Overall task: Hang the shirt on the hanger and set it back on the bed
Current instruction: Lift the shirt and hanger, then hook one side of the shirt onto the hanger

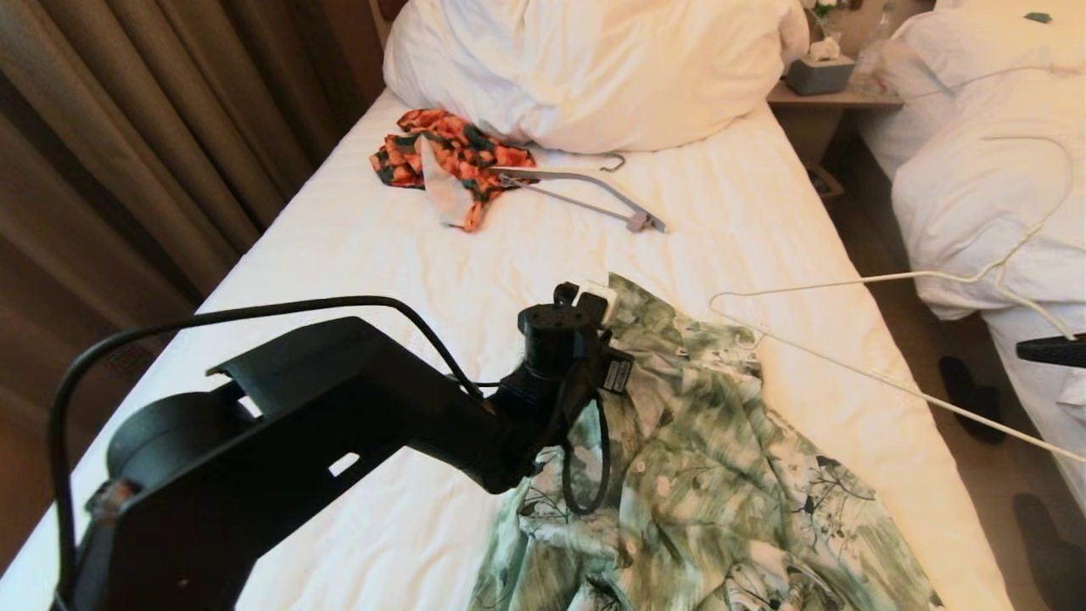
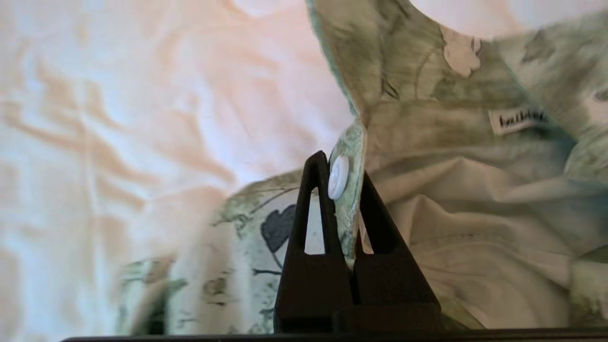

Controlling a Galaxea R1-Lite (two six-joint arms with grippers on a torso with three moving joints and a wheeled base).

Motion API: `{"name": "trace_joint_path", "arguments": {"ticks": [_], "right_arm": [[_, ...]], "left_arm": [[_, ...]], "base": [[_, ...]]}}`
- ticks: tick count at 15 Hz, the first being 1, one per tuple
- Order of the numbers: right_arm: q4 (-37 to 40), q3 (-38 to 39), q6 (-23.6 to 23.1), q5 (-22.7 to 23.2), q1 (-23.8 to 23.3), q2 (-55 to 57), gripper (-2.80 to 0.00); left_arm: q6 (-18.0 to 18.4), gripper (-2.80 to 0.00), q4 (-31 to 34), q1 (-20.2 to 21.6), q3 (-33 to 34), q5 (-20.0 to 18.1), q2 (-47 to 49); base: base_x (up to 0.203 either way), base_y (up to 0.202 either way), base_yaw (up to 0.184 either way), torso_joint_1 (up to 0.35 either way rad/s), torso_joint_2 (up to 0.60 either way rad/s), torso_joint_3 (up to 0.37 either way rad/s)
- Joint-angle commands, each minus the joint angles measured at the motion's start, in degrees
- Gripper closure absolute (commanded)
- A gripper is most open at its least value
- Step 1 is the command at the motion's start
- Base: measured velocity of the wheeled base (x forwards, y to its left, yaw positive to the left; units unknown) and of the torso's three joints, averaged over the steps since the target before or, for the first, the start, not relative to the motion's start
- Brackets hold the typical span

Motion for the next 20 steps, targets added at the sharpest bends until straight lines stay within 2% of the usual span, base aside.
{"name": "trace_joint_path", "arguments": {"ticks": [1, 7, 9, 13, 15, 20], "right_arm": [[0.24, 0.05, -0.08, 0.31, 2.2, 0.32, 0.0], [0.06, -0.65, 0.48, 0.21, 7.28, 3.29, 0.0], [-2.8, -1.25, 1.86, 0.2, 9.03, 4.77, 0.0], [-6.67, -1.27, 4.08, 0.11, 15.46, 6.26, 0.0], [-7.52, -1.35, 4.84, -0.03, 18.08, 6.36, 0.0], [-9.61, -1.36, 5.41, -0.86, 19.85, 7.29, 0.0]], "left_arm": [[-0.06, 0.0, 0.78, 0.32, 0.24, 0.1, -4.58], [-0.24, 0.0, 3.93, -0.44, 3.1, 0.95, -13.75], [-0.24, 0.0, 4.08, -1.42, 4.99, 1.03, -16.1], [-0.22, 0.0, 4.42, -4.11, 6.49, 1.85, -19.32], [-0.24, 0.0, 6.76, -5.79, 6.07, 1.77, -20.92], [-0.24, 0.0, 7.53, -11.44, 4.49, 2.05, -21.02]], "base": [[0.0, 0.0, 0.0, 0.0, 0.0, 0.0], [0.0, 0.0, 0.0, 0.0, 0.0, 0.0], [0.0, 0.0, 0.0, 0.0, 0.0, 0.0], [0.0, 0.0, 0.0, 0.0, 0.0, 0.0], [0.0, 0.0, 0.0, 0.0, 0.0, 0.0], [0.0, 0.0, 0.0, 0.0, 0.0, 0.0]]}}
